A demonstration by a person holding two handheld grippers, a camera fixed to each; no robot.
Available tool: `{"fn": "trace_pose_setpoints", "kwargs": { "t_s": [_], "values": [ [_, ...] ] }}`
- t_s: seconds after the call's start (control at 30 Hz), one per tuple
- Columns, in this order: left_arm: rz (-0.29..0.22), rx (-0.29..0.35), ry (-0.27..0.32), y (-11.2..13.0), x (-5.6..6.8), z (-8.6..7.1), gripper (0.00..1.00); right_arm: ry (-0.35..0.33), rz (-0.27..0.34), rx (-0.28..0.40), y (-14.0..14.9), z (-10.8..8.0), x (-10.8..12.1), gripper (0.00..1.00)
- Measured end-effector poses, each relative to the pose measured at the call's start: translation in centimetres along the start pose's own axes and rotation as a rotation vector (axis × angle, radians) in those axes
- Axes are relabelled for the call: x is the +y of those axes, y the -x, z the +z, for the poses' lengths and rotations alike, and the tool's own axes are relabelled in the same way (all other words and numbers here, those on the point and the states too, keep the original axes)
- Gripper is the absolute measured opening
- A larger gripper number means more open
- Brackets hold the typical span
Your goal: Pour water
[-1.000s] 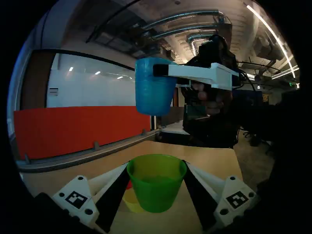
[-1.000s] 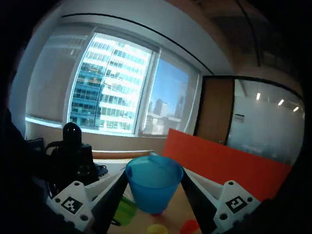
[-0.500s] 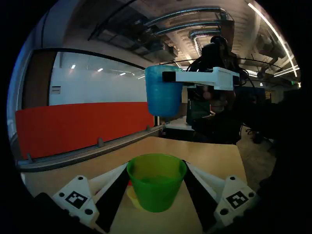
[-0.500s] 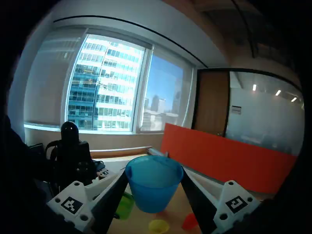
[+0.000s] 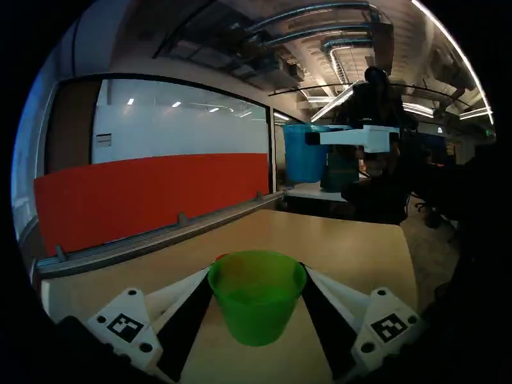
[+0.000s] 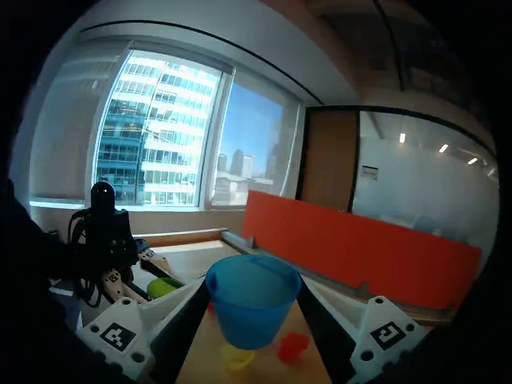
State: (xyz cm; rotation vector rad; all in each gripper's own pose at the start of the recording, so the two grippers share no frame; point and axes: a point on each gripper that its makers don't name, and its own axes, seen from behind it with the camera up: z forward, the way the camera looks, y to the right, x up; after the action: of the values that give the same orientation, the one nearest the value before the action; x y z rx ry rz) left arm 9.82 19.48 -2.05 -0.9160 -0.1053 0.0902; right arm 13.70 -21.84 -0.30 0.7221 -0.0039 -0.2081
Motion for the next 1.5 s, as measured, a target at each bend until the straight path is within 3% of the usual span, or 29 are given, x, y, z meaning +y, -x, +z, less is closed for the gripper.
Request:
{"fn": "trace_pose_setpoints", "kwargs": {
  "t_s": [0.2, 0.5, 1.0, 1.5],
  "values": [
    [-0.007, -0.022, -0.022, 0.3, -1.1, -0.1, 0.88, 0.039, 0.019, -0.005, 1.1, -1.1, 2.0, 0.92],
    [0.015, -0.088, -0.023, 1.8, -1.3, 0.5, 0.88, 0.076, 0.018, -0.001, 2.0, -1.7, 3.8, 0.93],
    [0.033, -0.167, -0.023, 3.5, -2.3, 1.6, 0.88, 0.048, 0.030, -0.055, 4.6, -1.5, 4.4, 0.94],
    [0.052, -0.268, 0.011, 6.7, -2.5, 2.3, 0.88, -0.009, 0.042, -0.177, 9.2, -0.8, 3.9, 0.94]
  ]
}}
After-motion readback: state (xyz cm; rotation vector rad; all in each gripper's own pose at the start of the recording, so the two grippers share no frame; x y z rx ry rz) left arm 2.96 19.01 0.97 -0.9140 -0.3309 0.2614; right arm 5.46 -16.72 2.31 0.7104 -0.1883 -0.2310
